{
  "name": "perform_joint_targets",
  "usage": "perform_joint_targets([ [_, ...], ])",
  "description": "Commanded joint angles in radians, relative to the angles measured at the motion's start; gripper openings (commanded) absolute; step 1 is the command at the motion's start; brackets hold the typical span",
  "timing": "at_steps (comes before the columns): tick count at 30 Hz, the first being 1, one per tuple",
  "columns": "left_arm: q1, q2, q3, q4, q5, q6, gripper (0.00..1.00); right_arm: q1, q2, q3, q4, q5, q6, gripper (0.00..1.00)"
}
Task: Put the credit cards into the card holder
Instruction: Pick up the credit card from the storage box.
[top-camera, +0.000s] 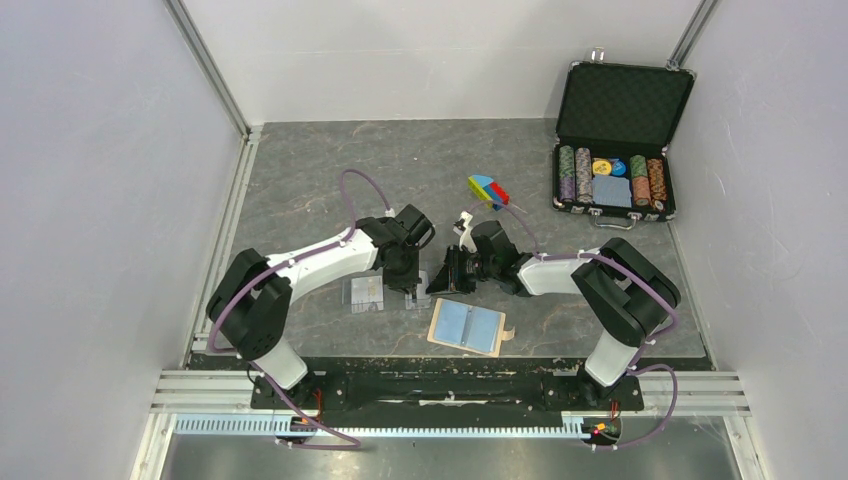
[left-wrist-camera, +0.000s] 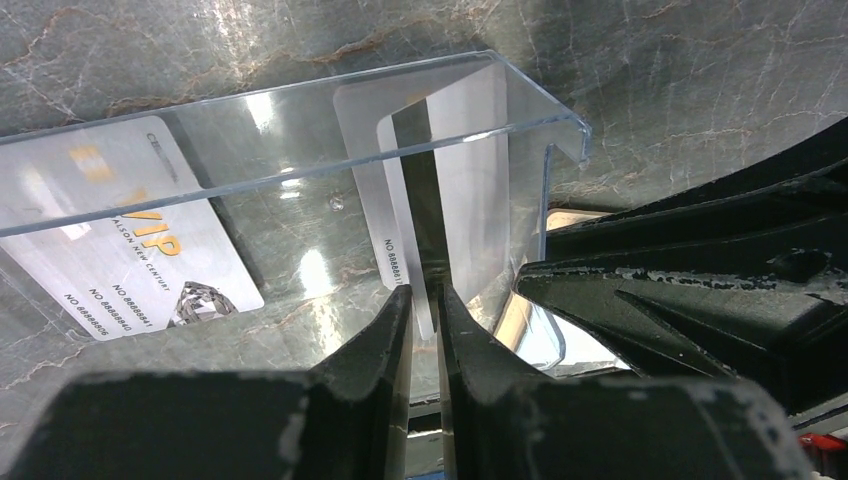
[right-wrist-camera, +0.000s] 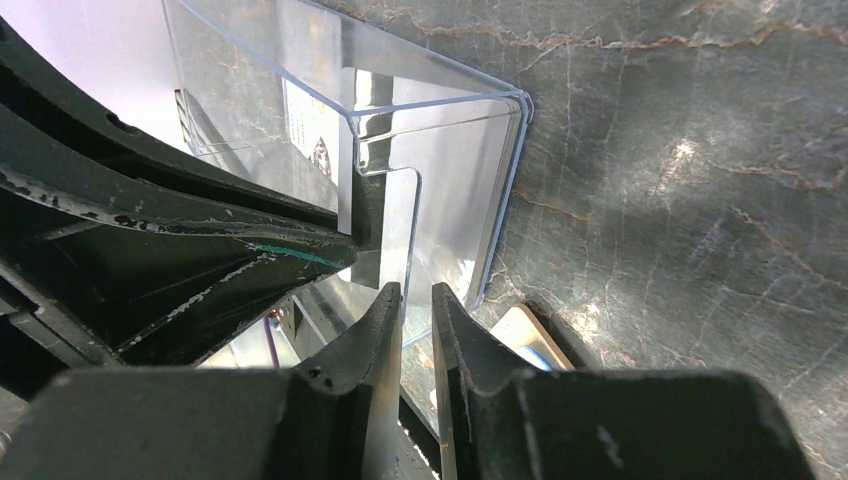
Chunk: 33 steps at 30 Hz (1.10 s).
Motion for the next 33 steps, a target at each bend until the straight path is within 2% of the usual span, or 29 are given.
perform_joint_targets([
  [1, -0.013, -0.017, 0.029, 0.094, 0.02, -0.003, 0.2, 0.012, -0.012, -0.002, -0.03, -0.01, -0.021, 0.17],
  [12, -0.019, -0.045, 0.028, 0.129, 0.044, -0.003, 0.2, 0.011, -0.011, 0.001, -0.033, -0.01, -0.023, 0.17],
  [23, -0.02, 0.029, -0.026, 0.129, 0.028, -0.014, 0.2, 0.01, -0.017, -0.006, -0.033, -0.009, -0.025, 0.17],
  [25, -0.02, 0.033, -0.039, 0.143, 0.028, -0.014, 0.16, 0.011, -0.017, -0.007, -0.033, -0.007, -0.025, 0.17],
  [28, -0.02, 0.027, -0.045, 0.146, 0.028, -0.015, 0.02, 0.01, -0.021, -0.004, -0.033, -0.007, -0.024, 0.17],
  [31, -0.022, -0.012, -0.037, 0.123, -0.004, -0.014, 0.02, 0.009, -0.042, 0.002, -0.042, -0.003, -0.029, 0.18],
  [33, -0.022, -0.049, -0.02, 0.091, -0.03, -0.009, 0.02, 0.01, -0.075, 0.013, -0.057, 0.006, -0.034, 0.22],
])
